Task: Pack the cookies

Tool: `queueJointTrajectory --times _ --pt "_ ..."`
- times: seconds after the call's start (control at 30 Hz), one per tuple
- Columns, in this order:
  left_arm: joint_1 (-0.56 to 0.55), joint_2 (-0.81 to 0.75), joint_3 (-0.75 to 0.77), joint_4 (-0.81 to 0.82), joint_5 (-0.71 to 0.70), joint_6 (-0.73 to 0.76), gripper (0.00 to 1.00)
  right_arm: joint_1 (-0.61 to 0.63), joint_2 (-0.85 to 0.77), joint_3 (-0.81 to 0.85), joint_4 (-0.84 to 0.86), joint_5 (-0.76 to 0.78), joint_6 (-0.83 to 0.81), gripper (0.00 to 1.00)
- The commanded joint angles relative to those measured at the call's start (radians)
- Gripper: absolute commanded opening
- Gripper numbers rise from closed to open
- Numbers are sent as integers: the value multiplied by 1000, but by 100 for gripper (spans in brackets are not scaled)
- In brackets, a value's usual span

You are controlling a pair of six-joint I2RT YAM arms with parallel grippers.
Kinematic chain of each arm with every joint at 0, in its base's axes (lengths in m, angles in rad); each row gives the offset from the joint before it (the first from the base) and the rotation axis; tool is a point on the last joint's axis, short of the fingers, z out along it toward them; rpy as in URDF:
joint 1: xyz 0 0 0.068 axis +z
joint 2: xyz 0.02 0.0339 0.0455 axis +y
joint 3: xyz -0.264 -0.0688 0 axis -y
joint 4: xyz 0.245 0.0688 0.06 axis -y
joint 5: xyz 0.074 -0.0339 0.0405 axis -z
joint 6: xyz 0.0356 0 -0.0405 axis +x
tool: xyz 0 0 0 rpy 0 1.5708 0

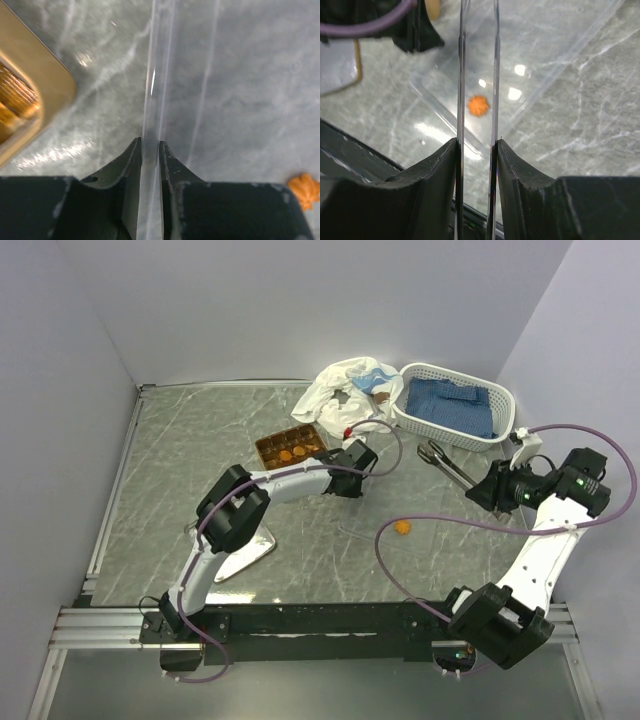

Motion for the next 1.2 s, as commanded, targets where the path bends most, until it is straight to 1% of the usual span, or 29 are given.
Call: queueJointTrajectory --times 0.0,0.07,0.1,0.17,0.2,0.27,0.3,0.37,0.4,0.53,0.57,0.63,0.67,0.7,0.73,0.77,0.8,0.83,0.87,0.9,1.0,1.03,1.07,1.17 --pt "20 12 54 -12 -49 25 13 -6 27 50 -86 58 -157 43" --pt "21 10 60 -13 -41 25 14 -5 36 40 -101 110 -217 43" --pt "23 3 59 -12 -40 23 17 -3 43 37 -107 129 -238 43" --pt "23 -11 46 -4 -23 17 25 6 47 20 -112 181 -300 43" --pt "21 -34 36 3 -17 15 32 11 47 12 -113 199 -321 43" --pt "20 -63 -3 17 2 8 39 26 37 -17 -121 224 -382 43" --pt "21 -92 -15 31 8 6 45 37 28 -28 -121 251 -405 43" --pt "21 -135 -46 39 28 2 51 76 11 -65 -103 281 -430 43" --pt "20 -151 -62 46 32 0 56 92 -8 -75 -91 310 -433 43" --pt "18 -227 -96 59 52 -6 63 181 -62 -138 -52 377 -449 44" --pt "20 -262 -104 63 64 -6 64 214 -77 -146 -55 387 -458 44" --pt "18 -302 -133 82 72 -4 68 247 -94 -166 -38 423 -464 44" --pt "20 -348 -145 89 81 -1 69 258 -107 -172 -34 436 -464 44" --pt "21 -374 -177 100 92 3 75 279 -111 -177 -29 445 -464 45" --pt "21 -402 -197 131 98 12 77 285 -114 -180 -29 462 -470 45" --pt "24 -462 -222 149 106 17 81 290 -114 -181 -31 466 -475 45" --pt "33 -494 -277 164 135 22 87 299 -114 -181 -32 474 -482 45" --pt "41 -526 -306 183 149 28 89 302 -114 -183 -35 483 -485 45" --pt "47 -598 -338 213 160 29 92 305 -114 -184 -37 488 -491 45" --pt "68 -635 -402 229 176 32 95 307 -114 -186 -38 491 -498 45" --pt "107 -785 -510 240 212 58 99 317 -114 -190 -52 493 -508 45" --pt "115 -819 -532 234 212 84 97 328 -114 -194 -57 493 -508 45" --pt "122 -880 -550 215 204 95 96 334 -116 -197 -61 494 -510 46" --pt "150 -979 -601 119 157 155 96 350 -116 -204 -54 496 -504 47"
